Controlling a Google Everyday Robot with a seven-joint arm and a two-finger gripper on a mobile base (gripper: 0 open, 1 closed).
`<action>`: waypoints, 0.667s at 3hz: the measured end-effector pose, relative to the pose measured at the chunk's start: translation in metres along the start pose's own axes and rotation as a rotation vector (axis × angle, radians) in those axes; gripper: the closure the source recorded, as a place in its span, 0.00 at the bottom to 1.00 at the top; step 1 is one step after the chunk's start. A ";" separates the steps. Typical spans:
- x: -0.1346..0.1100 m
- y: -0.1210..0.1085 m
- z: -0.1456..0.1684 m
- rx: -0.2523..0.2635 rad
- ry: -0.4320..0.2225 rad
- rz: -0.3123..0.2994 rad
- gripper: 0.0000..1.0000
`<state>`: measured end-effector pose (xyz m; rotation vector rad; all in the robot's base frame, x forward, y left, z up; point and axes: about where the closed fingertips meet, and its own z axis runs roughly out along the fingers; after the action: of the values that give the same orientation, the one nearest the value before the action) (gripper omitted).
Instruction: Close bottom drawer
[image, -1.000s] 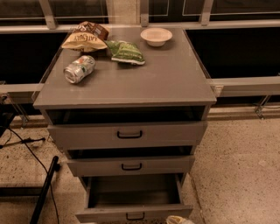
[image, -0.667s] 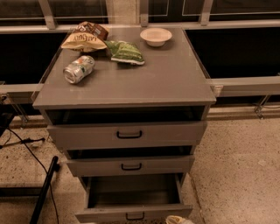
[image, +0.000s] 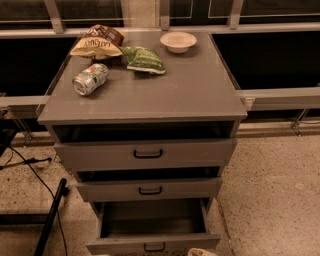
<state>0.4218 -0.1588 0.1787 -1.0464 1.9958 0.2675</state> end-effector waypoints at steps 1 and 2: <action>-0.003 -0.003 0.010 0.001 -0.017 -0.025 1.00; -0.007 -0.006 0.018 0.002 -0.029 -0.040 1.00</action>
Offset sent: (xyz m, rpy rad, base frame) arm 0.0269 0.0118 -0.0057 -0.0067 -0.0596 0.0384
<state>0.4388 -0.1488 0.1739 -1.0747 1.9470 0.2580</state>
